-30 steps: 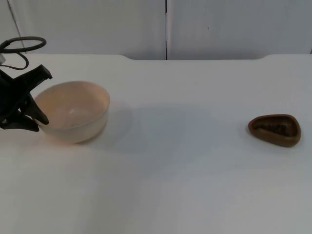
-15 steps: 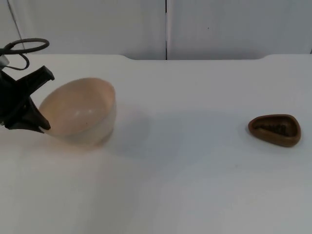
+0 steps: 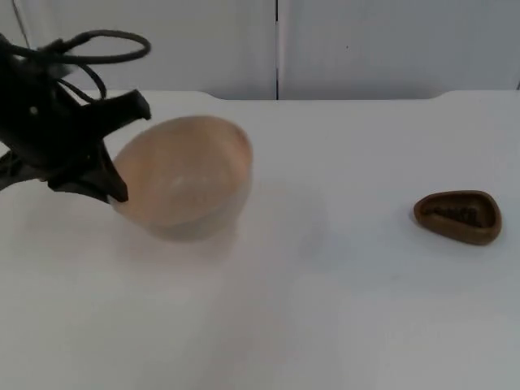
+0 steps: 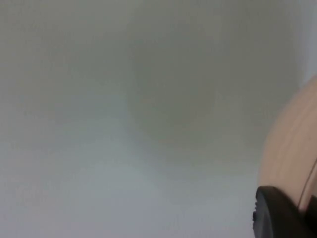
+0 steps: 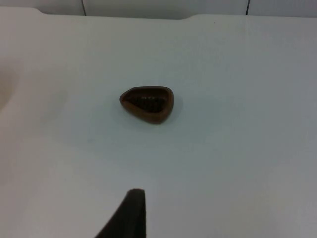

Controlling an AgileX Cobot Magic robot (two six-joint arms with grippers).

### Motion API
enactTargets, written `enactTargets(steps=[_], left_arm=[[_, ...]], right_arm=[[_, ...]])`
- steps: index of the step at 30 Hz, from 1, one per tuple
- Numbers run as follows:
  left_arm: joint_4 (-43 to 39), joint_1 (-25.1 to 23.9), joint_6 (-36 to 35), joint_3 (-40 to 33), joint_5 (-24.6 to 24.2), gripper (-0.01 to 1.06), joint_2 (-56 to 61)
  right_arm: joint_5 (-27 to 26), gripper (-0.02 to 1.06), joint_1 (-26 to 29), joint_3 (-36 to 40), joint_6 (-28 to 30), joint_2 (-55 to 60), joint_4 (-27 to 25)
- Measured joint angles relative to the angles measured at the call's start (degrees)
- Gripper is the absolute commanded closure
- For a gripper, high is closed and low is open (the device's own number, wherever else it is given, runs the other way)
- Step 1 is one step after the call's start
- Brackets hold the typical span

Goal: Pick up the bowl with the left hand and pour the coffee beans from the cup into the bowl with the right hand.

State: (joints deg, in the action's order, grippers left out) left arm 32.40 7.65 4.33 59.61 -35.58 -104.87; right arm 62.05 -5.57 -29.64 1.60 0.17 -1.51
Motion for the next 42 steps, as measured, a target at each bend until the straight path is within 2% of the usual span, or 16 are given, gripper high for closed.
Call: enactTargets(steps=[2,3,5,7,8,11,16,27,36,42], left_arm=[[-5.7,3.5,-4.8,0.0,-1.0,1.05,0.5],[-5.7,3.5,-4.8,0.0,-1.0,1.05,0.5],[-9.3,6.7,-8.2,0.0,-1.1,1.05,0.7],[-10.8,10.7,-9.9,0.0,-1.2,1.05,0.7],[-10.8,10.7,-9.9,0.0,-1.2,1.05,0.7],[-11.6,15.1,-11.7,0.0,-1.3,1.05,0.7],[-11.7,18.2,-12.2,0.0,-1.3,1.05,0.7],[-11.9,18.5,-12.2,0.0,-1.4,1.05,0.7],[-11.3,18.5,-10.6,0.0,-4.3,1.05,0.7],[-10.0,18.5,-17.1,0.0,-4.2,1.05,0.7]], right_arm=[[0.0,-0.01,0.0,0.0,0.0,0.0,0.0],[0.0,-0.01,0.0,0.0,0.0,0.0,0.0],[0.0,-0.01,0.0,0.0,0.0,0.0,0.0],[0.0,-0.01,0.0,0.0,0.0,0.0,0.0],[0.0,-0.01,0.0,0.0,0.0,0.0,0.0],[0.0,-0.01,0.0,0.0,0.0,0.0,0.0],[0.0,-0.01,0.0,0.0,0.0,0.0,0.0],[0.0,-0.01,0.0,0.0,0.0,0.0,0.0],[0.0,-0.01,0.0,0.0,0.0,0.0,0.0],[0.0,-0.01,0.0,0.0,0.1,0.0,0.0]])
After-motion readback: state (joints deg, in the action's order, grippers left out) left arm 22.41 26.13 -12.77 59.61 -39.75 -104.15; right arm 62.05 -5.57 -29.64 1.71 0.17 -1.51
